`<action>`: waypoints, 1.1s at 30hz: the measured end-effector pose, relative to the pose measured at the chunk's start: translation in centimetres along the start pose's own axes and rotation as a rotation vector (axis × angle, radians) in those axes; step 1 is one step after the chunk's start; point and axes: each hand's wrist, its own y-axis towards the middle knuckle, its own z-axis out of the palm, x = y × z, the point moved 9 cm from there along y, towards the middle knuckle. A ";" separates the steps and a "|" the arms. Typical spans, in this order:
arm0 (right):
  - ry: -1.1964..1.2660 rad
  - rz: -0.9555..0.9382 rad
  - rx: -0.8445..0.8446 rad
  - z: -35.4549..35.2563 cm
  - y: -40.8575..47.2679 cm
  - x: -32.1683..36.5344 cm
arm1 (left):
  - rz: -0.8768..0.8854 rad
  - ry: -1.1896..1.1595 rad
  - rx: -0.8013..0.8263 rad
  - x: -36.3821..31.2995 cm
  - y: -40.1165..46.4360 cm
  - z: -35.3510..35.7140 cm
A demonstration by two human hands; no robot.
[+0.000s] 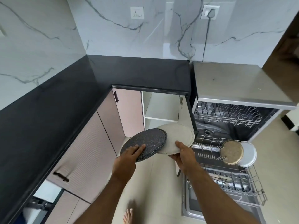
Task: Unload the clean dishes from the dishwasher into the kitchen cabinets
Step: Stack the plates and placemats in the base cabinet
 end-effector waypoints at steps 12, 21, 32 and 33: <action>0.179 -0.010 -0.047 9.7 11.5 -2.0 | 0.232 0.193 0.123 10.7 13.6 -1.2; 0.198 0.003 -0.109 12.7 17.0 -3.1 | 0.365 0.233 0.118 14.8 20.8 -0.7; 0.222 0.067 -0.195 10.0 27.4 -1.9 | 0.451 0.276 0.133 13.6 30.1 6.0; 0.225 0.073 -0.196 9.7 28.5 -1.7 | 0.459 0.269 0.144 13.4 31.1 6.8</action>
